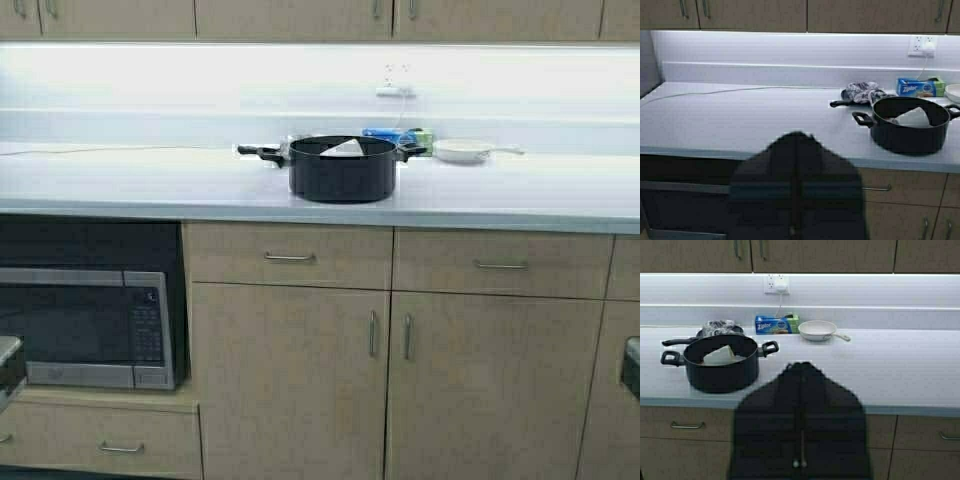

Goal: Open the cabinet, put the pot inside, then close it

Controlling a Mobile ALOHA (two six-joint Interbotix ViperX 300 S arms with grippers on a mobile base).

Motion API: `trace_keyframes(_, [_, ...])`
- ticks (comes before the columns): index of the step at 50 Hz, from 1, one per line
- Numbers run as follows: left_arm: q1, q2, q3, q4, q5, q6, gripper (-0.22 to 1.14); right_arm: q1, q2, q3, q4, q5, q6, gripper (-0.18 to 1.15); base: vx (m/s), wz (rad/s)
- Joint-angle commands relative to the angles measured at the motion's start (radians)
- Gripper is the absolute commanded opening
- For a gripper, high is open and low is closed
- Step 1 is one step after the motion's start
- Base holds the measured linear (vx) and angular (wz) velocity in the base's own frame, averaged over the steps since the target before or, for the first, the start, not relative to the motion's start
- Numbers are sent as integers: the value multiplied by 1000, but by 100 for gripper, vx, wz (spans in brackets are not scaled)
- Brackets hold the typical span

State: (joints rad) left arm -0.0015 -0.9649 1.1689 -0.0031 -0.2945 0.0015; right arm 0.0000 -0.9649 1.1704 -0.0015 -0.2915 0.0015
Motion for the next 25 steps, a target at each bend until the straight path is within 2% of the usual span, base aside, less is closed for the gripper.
trace_keyframes(1, [-8,11,2,8,-5,3,-1,8,3,11,0,-2,9,6,7,3])
trace_keyframes(5, [-8,11,5,6,-6,-2,8,8,8,12,0,-2,25,9,8,3])
trace_keyframes(11, [-8,2,11,6,-14,2,2,8,20,11,-6,-2,41,6,9,-1])
trace_keyframes(25, [-8,-21,11,6,-15,-9,3,9,38,5,-41,0,43,6,14,-5])
